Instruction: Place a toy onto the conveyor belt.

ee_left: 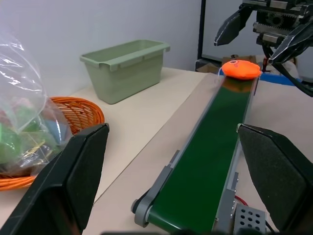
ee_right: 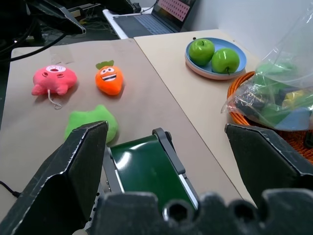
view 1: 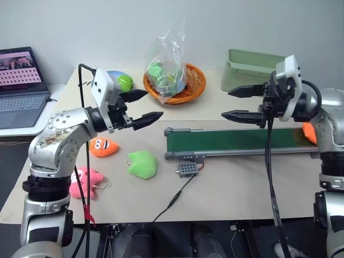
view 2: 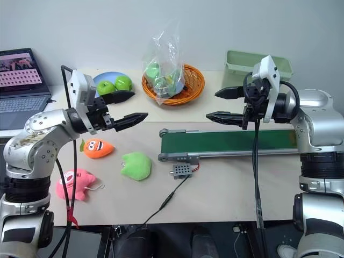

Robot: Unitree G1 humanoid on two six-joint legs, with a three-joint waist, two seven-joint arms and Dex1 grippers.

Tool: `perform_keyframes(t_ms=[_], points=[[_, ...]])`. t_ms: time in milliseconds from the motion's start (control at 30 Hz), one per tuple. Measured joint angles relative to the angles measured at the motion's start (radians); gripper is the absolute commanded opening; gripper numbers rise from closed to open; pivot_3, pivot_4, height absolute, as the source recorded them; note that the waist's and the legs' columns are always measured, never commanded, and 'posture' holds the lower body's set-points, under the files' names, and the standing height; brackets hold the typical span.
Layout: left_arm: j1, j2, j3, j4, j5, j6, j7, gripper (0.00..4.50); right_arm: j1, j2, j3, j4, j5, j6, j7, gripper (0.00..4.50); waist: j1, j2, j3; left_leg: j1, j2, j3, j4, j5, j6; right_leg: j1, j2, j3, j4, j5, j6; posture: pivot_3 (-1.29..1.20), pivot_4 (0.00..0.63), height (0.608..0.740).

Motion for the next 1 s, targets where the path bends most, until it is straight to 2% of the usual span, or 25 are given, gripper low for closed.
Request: perform_keyframes(t_ms=[267, 1000], points=[[0.002, 0.0, -0.045, 0.023, 0.009, -0.002, -0.031, 4.48, -0.001, -0.001, 0.0, 0.007, 0.0, 0.0, 0.002, 4.5, 0.0, 0.0, 0.0, 0.0, 0.0, 0.0, 0.0, 0.0, 0.0, 0.0, 0.0, 0.0, 0.0, 0.0, 0.0, 0.0, 0.15, 0.74], [0.004, 0.011, -0.048, 0.037, 0.031, -0.003, -0.062, 4.48, -0.023, 0.0, 0.002, 0.007, 0.0, 0.0, -0.003, 4.5, 0.0, 0.0, 0.0, 0.0, 0.0, 0.0, 0.0, 0.0, 0.0, 0.0, 0.0, 0.0, 0.0, 0.0, 0.0, 0.0, 0.15, 0.74]])
